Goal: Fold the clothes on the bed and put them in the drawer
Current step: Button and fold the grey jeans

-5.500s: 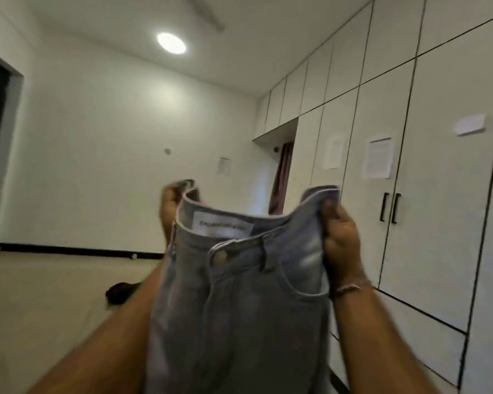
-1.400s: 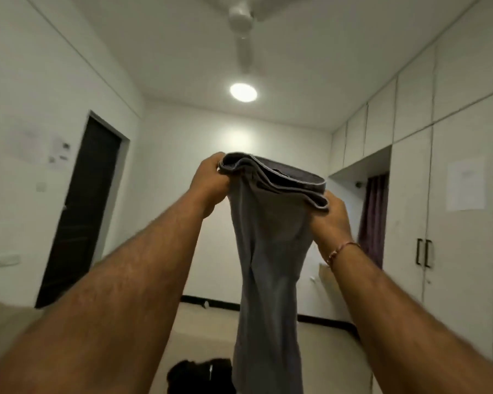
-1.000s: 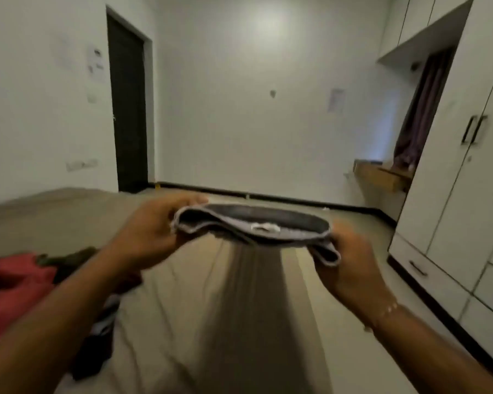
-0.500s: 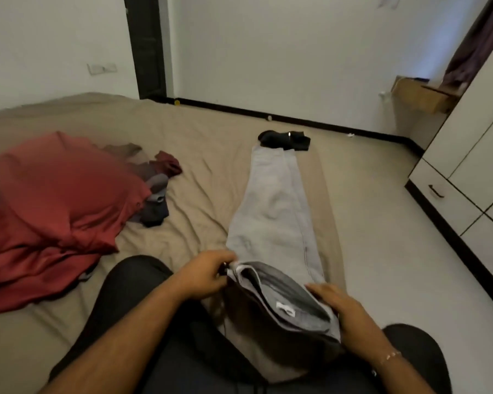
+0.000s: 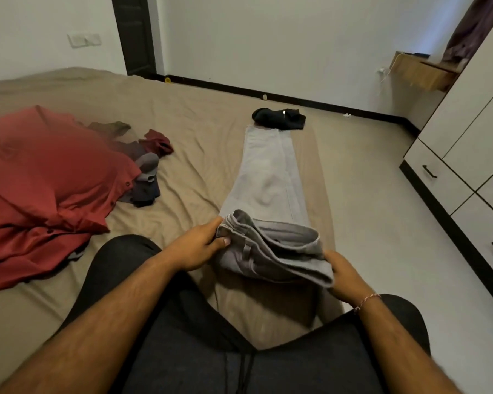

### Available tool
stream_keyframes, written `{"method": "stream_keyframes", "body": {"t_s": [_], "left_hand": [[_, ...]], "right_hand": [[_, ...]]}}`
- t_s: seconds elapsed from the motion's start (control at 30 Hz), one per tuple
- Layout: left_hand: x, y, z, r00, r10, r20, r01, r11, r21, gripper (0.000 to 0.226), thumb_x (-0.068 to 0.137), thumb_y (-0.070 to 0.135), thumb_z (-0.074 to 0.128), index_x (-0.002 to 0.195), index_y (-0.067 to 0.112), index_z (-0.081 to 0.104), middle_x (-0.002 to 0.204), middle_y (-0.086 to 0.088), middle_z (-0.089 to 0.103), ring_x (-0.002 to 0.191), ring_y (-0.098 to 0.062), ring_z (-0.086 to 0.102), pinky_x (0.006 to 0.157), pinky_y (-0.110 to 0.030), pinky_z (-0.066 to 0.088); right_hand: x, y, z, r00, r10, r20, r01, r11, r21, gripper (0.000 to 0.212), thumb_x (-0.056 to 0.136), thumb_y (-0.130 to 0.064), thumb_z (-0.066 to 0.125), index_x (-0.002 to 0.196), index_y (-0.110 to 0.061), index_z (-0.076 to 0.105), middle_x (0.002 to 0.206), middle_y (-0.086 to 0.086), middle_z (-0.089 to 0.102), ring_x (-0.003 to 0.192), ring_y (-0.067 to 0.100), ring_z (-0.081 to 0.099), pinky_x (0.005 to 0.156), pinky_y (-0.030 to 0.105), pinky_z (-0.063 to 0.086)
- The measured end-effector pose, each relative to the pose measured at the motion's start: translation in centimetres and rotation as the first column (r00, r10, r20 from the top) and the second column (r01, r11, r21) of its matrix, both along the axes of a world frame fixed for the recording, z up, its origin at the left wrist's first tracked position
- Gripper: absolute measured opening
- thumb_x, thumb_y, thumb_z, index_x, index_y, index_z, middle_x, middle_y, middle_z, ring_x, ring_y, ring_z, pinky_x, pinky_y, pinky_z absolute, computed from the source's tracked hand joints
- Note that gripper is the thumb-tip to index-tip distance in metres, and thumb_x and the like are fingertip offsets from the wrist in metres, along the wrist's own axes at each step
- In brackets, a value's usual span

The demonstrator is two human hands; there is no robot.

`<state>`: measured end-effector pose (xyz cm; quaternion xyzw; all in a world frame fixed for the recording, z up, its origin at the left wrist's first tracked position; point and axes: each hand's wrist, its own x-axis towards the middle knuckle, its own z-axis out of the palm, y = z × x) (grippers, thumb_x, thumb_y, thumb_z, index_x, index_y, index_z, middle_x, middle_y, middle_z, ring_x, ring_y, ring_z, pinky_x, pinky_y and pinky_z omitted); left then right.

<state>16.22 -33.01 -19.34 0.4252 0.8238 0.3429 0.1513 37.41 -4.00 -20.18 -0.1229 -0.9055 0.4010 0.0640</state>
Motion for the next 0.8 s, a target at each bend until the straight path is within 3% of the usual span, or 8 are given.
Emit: {"method": "stream_keyframes", "body": {"t_s": [0.07,0.13,0.33,0.47,0.57,0.63,0.7,0.8], "left_hand": [[0.4,-0.1,-0.1,0.999,-0.018,0.039,0.015,0.996,0.083,0.058,0.094,0.057,0.048,0.142,0.024,0.049,0.136,0.006,0.064,0.126,-0.011,0.06,0.109,-0.037,0.046],[0.8,-0.4,-0.4,0.991,-0.076,0.111,0.059,0.988,0.146,0.053,0.098,0.046,0.053,0.145,0.022,0.049,0.14,0.01,0.062,0.131,-0.005,0.056,0.113,-0.032,0.042],[0.6,0.7,0.3,0.992,-0.005,0.128,-0.036,0.947,0.319,0.05,0.095,0.051,0.053,0.137,0.024,0.056,0.132,0.012,0.066,0.125,-0.006,0.06,0.106,-0.03,0.047],[-1.6,3.8,-0.1,0.924,0.356,0.137,-0.378,0.902,0.207,0.037,0.097,0.041,0.061,0.127,0.02,0.056,0.112,0.003,0.069,0.109,-0.02,0.065,0.088,-0.035,0.049],[-2.4,3.9,-1.8,0.897,0.441,-0.014,-0.44,0.891,-0.112,0.074,0.088,0.046,0.068,0.15,0.019,0.039,0.141,-0.014,0.054,0.13,-0.036,0.051,0.103,-0.04,0.044],[-1.8,3.2,-2.3,0.955,0.268,-0.124,-0.281,0.954,-0.106,0.102,0.072,0.069,0.065,0.157,0.022,0.034,0.155,-0.015,0.039,0.142,-0.036,0.038,0.117,-0.04,0.034],[-0.3,2.7,-2.5,0.978,-0.028,-0.205,-0.018,0.976,-0.218,0.122,0.061,0.082,0.06,0.163,0.029,0.02,0.168,-0.014,0.018,0.154,-0.034,0.021,0.125,-0.041,0.023],[2.1,2.6,-3.9,0.919,-0.304,-0.252,0.083,0.772,-0.631,0.136,0.07,0.065,0.08,0.162,0.035,-0.015,0.172,-0.007,-0.016,0.159,-0.03,-0.008,0.127,-0.058,0.009]], "right_hand": [[0.4,-0.6,0.0,0.993,-0.102,-0.06,0.083,0.961,-0.262,0.022,0.093,-0.031,0.074,0.114,-0.035,0.069,0.108,-0.031,0.073,0.108,-0.004,0.067,0.089,0.014,0.052],[1.2,-1.3,-0.1,0.991,-0.126,-0.042,0.095,0.894,-0.438,0.042,0.087,-0.05,0.077,0.123,-0.03,0.068,0.116,-0.018,0.075,0.112,0.004,0.069,0.091,0.017,0.053],[-0.1,-1.6,2.3,0.974,-0.215,-0.07,0.156,0.865,-0.477,0.037,0.088,-0.037,0.071,0.12,-0.018,0.071,0.111,-0.003,0.078,0.105,0.015,0.073,0.092,0.035,0.057],[-4.9,-0.4,1.8,0.842,-0.534,-0.072,0.479,0.803,-0.355,0.032,0.083,-0.036,0.085,0.102,-0.015,0.071,0.091,0.001,0.077,0.093,0.026,0.073,0.083,0.037,0.057],[-5.1,-1.0,-0.2,0.793,-0.597,-0.124,0.602,0.799,0.001,0.058,0.082,-0.036,0.083,0.131,-0.023,0.055,0.128,0.0,0.064,0.121,0.023,0.059,0.101,0.035,0.048],[-3.8,-1.3,-1.5,0.899,-0.388,-0.2,0.42,0.894,0.153,0.075,0.083,-0.039,0.083,0.146,-0.026,0.046,0.146,-0.004,0.048,0.133,0.015,0.045,0.112,0.03,0.038],[-2.6,-1.2,-2.2,0.997,-0.044,-0.071,0.06,0.966,0.251,0.09,0.08,-0.051,0.084,0.155,-0.031,0.038,0.159,-0.007,0.037,0.144,0.01,0.032,0.121,0.031,0.028],[-2.5,-1.2,-3.7,0.938,0.14,0.318,-0.292,0.813,0.504,0.12,0.071,-0.065,0.081,0.163,-0.04,0.008,0.172,-0.005,0.008,0.157,0.018,0.01,0.128,0.047,0.017]]}}
